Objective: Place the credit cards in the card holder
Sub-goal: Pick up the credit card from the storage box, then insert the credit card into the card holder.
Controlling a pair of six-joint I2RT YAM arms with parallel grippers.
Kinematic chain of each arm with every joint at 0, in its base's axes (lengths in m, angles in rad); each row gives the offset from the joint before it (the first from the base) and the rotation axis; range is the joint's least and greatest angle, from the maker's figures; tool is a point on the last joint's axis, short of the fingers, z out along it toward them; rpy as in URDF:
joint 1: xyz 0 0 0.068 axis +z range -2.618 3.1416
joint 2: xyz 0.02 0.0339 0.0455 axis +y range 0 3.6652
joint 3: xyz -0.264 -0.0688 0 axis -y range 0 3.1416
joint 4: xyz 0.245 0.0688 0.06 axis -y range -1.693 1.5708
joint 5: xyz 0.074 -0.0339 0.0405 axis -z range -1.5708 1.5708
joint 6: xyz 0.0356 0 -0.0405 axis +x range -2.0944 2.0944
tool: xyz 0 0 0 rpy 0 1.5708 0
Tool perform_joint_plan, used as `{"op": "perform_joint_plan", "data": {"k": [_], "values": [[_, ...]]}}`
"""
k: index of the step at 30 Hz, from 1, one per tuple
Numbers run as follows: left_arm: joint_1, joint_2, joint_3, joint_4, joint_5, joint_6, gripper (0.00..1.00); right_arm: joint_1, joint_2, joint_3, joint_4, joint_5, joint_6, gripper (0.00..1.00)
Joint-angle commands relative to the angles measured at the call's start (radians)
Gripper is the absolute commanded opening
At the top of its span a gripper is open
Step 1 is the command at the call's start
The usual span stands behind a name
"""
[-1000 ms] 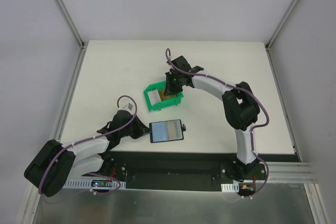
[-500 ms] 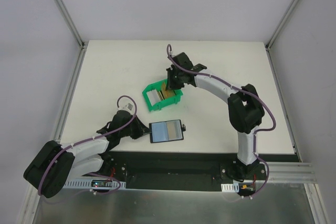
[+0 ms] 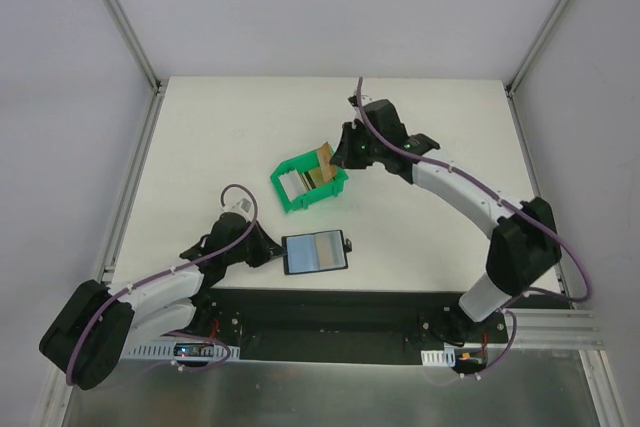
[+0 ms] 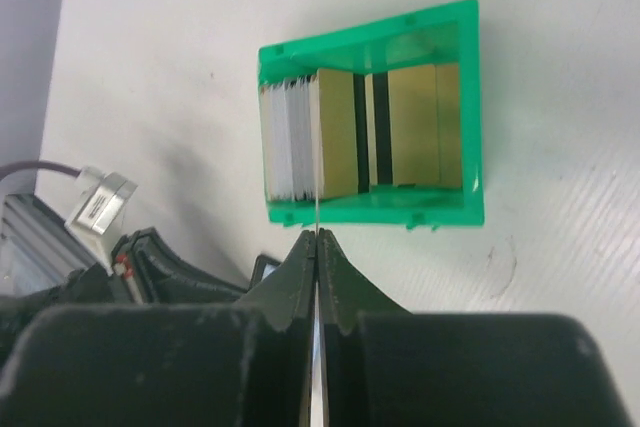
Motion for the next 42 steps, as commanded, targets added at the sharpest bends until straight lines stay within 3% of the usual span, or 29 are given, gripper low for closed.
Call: {"op": "perform_joint_plan", "data": {"k": [1,9,17,22,42], "values": [[0.012,-0.025,-0.015,-0.031,-0.009,0.015,0.00,-0.003,-0.206,-0.162,0.121,-0.039,0.087,0.00],[0.011,-0.043,-0.034,-0.034,-0.009,0.006,0.00,0.087,-0.468,-0.607,0.390,-0.037,0.307,0.00],[0.011,-0.063,-0.052,-0.035,-0.009,-0.017,0.00,0.207,-0.435,-0.863,0.655,0.024,0.474,0.00],[0.011,-0.068,-0.055,-0.037,-0.015,-0.034,0.00,0.218,-0.308,-0.913,0.828,-0.040,0.528,0.00],[0.012,-0.086,-0.072,-0.045,-0.026,-0.068,0.00,0.250,-0.238,-1.011,0.944,-0.046,0.574,0.00]]}}
